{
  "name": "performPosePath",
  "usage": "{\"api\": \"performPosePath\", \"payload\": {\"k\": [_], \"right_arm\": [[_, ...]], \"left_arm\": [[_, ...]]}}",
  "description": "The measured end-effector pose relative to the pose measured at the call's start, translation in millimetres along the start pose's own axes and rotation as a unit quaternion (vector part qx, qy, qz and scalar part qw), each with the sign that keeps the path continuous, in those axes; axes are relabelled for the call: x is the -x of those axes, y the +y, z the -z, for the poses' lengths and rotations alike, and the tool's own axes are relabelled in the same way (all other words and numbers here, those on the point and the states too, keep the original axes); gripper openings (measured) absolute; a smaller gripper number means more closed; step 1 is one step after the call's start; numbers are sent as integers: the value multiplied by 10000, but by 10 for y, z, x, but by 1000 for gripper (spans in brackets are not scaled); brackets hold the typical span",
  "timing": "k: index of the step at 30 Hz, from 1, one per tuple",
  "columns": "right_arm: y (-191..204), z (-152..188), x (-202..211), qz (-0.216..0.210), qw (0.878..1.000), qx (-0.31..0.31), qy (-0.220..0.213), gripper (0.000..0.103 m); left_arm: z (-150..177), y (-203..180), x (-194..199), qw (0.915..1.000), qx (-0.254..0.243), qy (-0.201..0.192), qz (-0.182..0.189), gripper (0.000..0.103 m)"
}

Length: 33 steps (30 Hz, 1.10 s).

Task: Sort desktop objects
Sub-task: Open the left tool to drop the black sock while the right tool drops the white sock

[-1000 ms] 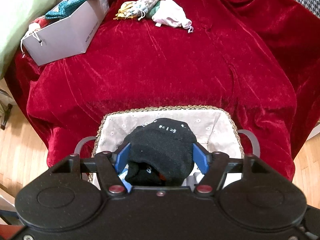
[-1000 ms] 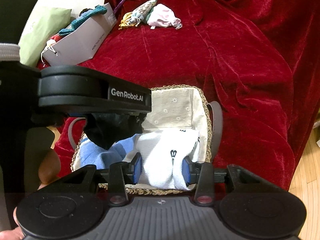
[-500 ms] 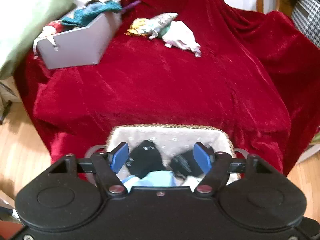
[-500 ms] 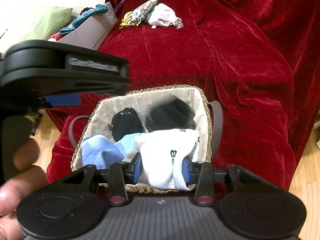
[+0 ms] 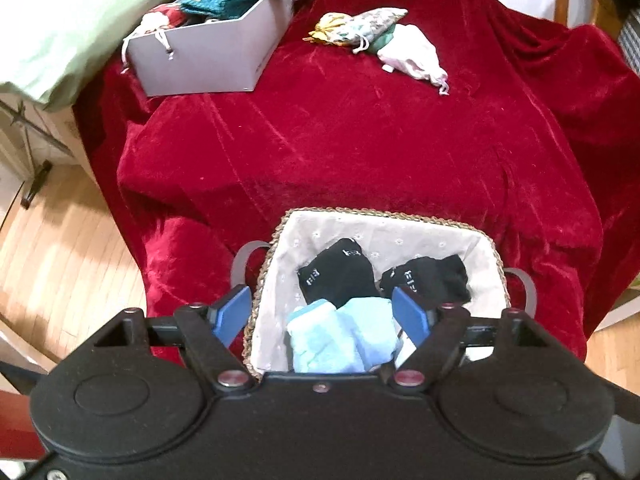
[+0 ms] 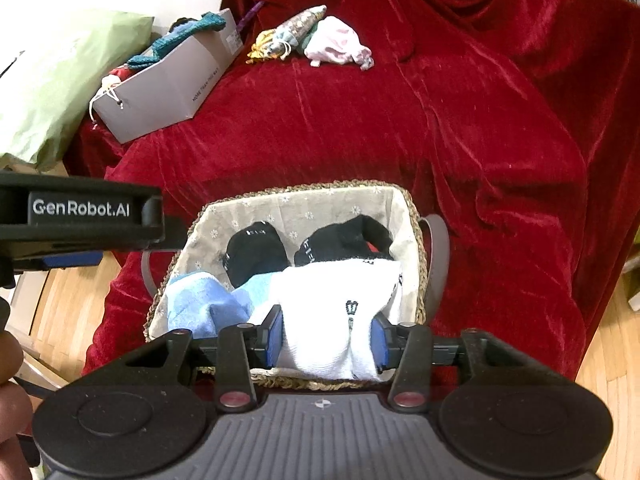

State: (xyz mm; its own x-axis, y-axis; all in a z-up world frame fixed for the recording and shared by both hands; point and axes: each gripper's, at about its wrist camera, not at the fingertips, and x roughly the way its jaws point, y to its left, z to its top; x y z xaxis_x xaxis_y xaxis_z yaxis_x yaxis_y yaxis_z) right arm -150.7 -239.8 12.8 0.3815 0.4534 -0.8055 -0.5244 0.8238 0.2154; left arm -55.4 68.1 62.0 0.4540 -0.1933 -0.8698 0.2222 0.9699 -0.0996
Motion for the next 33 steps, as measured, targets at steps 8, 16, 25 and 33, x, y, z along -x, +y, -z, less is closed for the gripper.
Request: {"api": "performPosePath", "payload": {"k": [8,16,25,33], "right_arm": [[13,-7,8,15,10000,57,-51,50],[54,-6,78,10,9996,146,-248,63],[79,-11,96,51,9993,236,-282,66],[90,-11,71,55,9994,280,-197,70]], "left_arm": [[4,47,-18,9999,23,159,18,75],[17,67,-51,9996,76,252,30,75],[18,83,-50,9991,32,423,64,75],[49,158,-78,9966,74,772,261,75]]}}
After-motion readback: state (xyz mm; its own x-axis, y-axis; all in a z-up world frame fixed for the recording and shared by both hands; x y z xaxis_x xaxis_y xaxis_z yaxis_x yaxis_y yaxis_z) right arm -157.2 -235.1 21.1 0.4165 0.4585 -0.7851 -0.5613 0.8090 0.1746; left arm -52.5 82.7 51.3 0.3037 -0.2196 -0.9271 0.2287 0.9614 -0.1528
